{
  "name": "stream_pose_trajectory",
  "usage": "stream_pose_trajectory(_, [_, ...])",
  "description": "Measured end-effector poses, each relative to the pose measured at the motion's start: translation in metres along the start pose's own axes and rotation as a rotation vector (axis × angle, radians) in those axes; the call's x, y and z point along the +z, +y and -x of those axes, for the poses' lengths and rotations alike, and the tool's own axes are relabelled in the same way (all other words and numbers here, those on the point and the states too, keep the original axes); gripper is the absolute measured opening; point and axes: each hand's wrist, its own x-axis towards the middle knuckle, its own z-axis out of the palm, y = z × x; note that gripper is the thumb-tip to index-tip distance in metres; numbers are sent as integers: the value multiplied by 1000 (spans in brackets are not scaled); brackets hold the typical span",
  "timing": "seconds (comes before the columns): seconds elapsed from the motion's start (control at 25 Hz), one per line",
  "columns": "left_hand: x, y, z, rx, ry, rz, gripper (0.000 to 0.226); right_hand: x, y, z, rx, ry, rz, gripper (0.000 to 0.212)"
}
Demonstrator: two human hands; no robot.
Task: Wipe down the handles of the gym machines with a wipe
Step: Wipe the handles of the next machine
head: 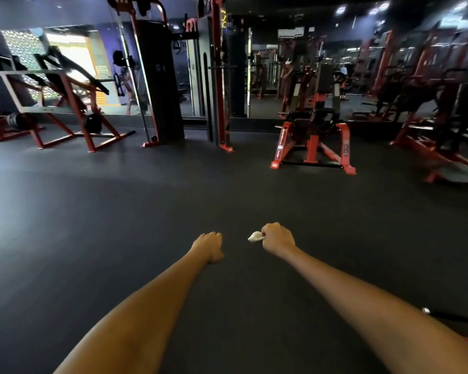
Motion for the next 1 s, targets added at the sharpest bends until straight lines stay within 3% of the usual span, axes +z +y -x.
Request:
stream_pose_trajectory(0.72, [-155,46,-574,191,-19,35,47,-58,160,-536,170,25,14,25])
stream_pose_trajectory(1.0, [-224,130,-799,347,-18,-40,49,-110,272,-702,265,93,80,22])
